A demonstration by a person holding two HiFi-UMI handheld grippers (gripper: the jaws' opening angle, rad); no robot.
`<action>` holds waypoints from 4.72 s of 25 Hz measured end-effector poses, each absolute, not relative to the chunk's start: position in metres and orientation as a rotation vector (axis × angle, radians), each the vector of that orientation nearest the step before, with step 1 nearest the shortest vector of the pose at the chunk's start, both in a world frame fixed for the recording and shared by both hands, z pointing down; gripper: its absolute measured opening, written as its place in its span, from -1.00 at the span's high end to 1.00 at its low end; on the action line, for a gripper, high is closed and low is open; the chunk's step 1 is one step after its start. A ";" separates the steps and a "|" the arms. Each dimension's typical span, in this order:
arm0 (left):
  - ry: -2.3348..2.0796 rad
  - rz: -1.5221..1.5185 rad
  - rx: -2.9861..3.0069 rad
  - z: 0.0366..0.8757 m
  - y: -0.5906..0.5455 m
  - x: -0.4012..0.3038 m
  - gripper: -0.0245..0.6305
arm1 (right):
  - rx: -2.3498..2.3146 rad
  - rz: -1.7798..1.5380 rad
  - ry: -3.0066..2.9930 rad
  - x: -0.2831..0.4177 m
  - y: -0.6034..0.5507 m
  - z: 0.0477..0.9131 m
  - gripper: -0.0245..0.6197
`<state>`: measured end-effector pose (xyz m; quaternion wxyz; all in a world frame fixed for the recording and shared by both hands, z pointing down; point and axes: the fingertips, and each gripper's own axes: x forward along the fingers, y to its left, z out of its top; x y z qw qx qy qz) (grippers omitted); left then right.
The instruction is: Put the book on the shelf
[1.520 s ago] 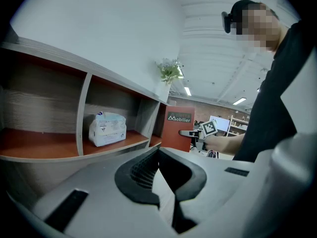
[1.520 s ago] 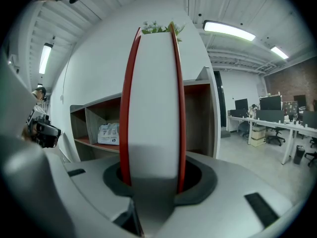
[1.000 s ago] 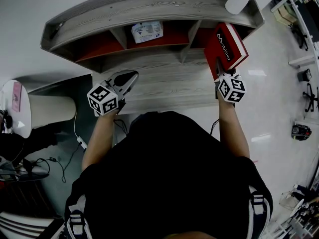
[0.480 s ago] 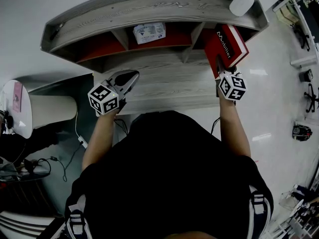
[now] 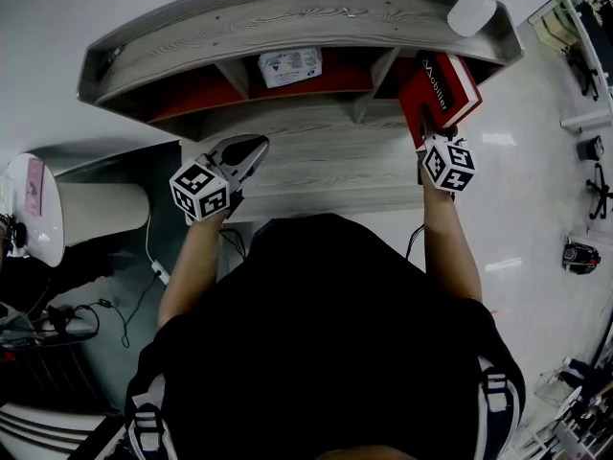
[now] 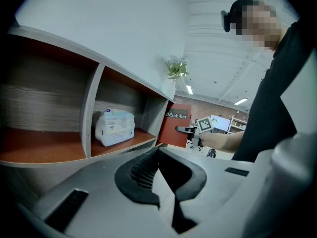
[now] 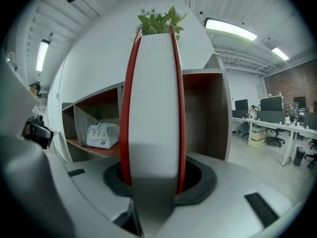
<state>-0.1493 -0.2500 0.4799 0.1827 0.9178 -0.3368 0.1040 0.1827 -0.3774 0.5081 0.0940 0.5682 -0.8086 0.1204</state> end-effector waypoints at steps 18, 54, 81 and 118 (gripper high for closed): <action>-0.959 0.303 2.571 0.487 -0.263 -0.151 0.86 | 1.706 0.317 -2.378 0.183 -0.399 0.521 0.41; -0.959 0.327 2.533 0.502 -0.285 -0.156 0.86 | 1.747 0.274 -2.339 0.170 -0.457 0.530 0.41; -0.968 0.312 2.523 0.506 -0.288 -0.161 0.86 | 1.750 0.243 -2.332 0.164 -0.467 0.530 0.40; -0.970 0.300 2.551 0.494 -0.275 -0.166 0.86 | 1.687 0.323 -2.238 0.166 -0.442 0.562 0.21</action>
